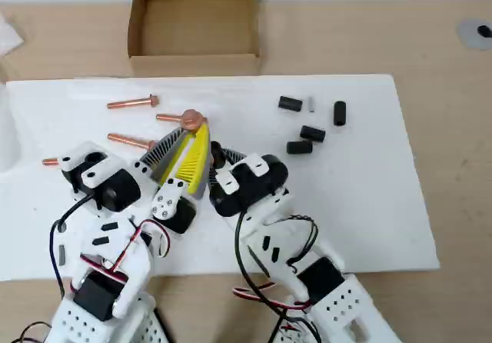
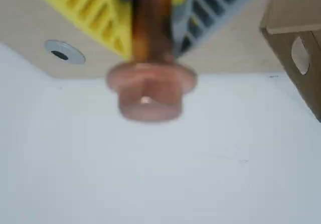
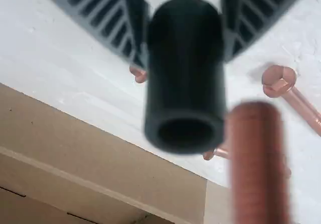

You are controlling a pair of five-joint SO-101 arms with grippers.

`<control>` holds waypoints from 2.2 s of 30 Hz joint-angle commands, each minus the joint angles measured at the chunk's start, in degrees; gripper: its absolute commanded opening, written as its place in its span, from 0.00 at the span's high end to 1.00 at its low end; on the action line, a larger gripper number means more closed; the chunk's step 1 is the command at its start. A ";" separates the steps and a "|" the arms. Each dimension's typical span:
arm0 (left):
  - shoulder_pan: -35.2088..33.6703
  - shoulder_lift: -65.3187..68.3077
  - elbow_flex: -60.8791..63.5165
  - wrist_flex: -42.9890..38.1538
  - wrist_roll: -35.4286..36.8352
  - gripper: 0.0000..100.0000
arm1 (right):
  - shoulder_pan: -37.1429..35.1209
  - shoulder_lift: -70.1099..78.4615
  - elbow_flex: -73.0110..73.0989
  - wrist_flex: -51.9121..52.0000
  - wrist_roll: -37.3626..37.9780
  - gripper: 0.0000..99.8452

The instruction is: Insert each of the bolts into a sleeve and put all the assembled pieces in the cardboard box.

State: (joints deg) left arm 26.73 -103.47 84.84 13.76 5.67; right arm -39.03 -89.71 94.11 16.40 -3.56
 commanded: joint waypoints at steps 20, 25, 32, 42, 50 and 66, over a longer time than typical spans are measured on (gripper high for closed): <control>-0.79 -0.84 10.02 -19.43 -9.32 0.99 | -0.75 -1.01 -1.54 -1.14 -0.70 0.99; -0.79 -0.84 10.64 -19.69 -9.67 0.99 | -0.75 -1.01 -1.54 -1.14 -0.79 0.99; -0.70 -1.01 12.04 -21.19 -9.41 0.99 | -0.57 -1.01 -1.54 -1.14 -0.79 0.99; -0.44 -1.01 12.13 -23.03 -9.32 0.99 | -0.75 -1.01 -1.63 -1.14 -0.79 0.99; -0.09 -1.01 12.04 -23.03 -7.74 0.99 | -1.54 -0.92 -1.63 -1.05 -0.44 0.99; -0.09 -0.92 12.04 -18.64 -5.27 0.99 | -2.95 -0.92 -1.45 -1.14 -0.70 0.99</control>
State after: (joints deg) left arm 26.73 -103.65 96.44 -6.99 -0.22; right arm -41.49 -89.71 94.11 16.40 -3.91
